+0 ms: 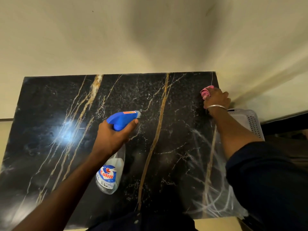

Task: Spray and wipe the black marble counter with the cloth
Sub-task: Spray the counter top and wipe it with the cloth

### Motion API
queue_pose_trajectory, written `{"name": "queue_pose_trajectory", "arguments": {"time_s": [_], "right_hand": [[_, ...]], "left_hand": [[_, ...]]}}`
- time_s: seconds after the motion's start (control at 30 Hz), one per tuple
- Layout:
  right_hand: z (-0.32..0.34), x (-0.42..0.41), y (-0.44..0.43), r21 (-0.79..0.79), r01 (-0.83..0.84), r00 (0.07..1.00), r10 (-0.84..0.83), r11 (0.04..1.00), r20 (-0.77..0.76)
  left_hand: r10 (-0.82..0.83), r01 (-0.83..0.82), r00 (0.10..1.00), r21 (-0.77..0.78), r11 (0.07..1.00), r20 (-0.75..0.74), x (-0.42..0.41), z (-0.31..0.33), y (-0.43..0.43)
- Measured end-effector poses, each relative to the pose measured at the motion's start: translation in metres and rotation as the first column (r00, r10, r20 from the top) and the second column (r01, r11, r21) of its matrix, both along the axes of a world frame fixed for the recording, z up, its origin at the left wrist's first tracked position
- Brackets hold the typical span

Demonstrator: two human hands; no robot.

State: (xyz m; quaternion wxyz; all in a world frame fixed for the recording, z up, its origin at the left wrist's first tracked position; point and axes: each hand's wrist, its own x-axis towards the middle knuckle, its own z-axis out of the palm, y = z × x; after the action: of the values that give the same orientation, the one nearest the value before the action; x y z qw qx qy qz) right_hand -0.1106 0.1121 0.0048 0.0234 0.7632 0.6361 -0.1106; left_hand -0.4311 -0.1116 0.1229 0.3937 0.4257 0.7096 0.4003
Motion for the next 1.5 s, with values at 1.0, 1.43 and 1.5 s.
{"name": "queue_pose_trajectory", "arguments": {"time_s": [1.0,1.43,1.5], "right_hand": [[-0.014,-0.117,-0.187,0.047,-0.333,0.939,0.336,0.942,-0.071],[-0.010,0.037,-0.158,0.023,0.089,0.995,-0.087,0.996,-0.053],[-0.012,0.017,-0.164,0.033,0.157,0.986,-0.156,0.987,-0.052]], "left_hand": [[-0.002,0.001,0.998,0.011,1.000,0.061,0.013,-0.008,-0.016],[-0.056,0.056,0.998,0.009,0.998,0.007,0.002,0.004,-0.028],[-0.056,0.056,0.998,0.013,0.998,0.009,0.002,0.004,-0.031]]}}
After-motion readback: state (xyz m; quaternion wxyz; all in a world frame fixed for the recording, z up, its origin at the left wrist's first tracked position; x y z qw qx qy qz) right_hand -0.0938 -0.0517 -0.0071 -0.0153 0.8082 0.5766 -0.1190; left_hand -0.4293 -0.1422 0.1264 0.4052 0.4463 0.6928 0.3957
